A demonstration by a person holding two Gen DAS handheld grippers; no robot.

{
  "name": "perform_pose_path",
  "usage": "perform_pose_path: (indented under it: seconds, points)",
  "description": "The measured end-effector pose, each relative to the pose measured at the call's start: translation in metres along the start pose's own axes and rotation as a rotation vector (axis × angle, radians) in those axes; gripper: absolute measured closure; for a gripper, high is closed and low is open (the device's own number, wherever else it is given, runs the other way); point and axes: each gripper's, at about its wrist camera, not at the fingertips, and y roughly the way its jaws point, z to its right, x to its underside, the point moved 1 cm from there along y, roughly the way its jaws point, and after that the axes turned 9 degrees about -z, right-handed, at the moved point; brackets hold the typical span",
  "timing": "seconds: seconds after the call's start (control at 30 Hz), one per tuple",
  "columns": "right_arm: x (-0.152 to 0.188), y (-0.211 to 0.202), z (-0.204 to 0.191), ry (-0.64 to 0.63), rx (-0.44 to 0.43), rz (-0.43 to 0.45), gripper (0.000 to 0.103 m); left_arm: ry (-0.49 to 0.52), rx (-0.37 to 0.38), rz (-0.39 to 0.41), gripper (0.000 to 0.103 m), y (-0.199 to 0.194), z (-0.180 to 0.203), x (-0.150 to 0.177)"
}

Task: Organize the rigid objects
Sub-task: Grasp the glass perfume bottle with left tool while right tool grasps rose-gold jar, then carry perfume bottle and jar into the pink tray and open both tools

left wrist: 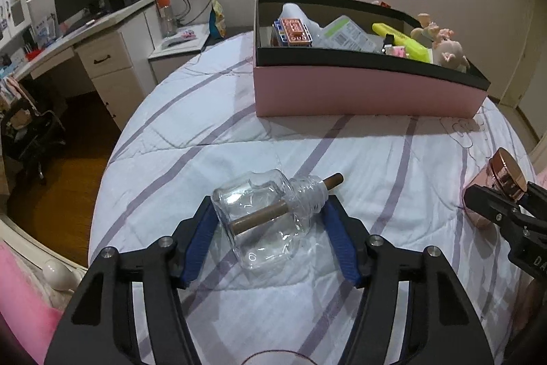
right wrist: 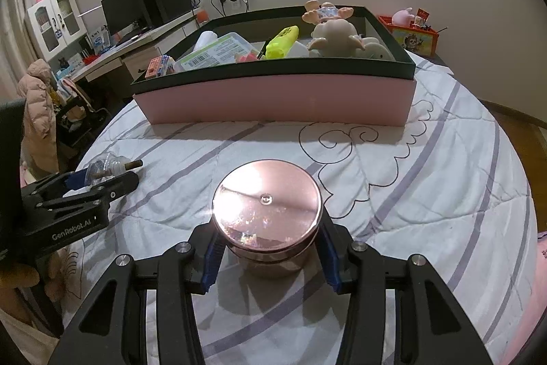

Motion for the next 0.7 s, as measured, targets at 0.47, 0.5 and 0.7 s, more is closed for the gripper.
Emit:
perform_pose_path:
  seconds: [0.47,0.5,0.7]
  points:
    - [-0.004,-0.036,-0.006,-0.031,-0.008,0.118,0.054,0.045,0.078,0.125,0.039,-0.057,0.036,-0.002]
    - [-0.005,-0.042,-0.007,-0.034,-0.002,0.139,0.054,0.043,0.085,0.14,0.039,-0.063,0.038,-0.002]
    - [-0.004,-0.08,-0.02,-0.066,0.0,0.231,0.054,0.06,0.098,0.228,0.039,-0.095,0.049,-0.001]
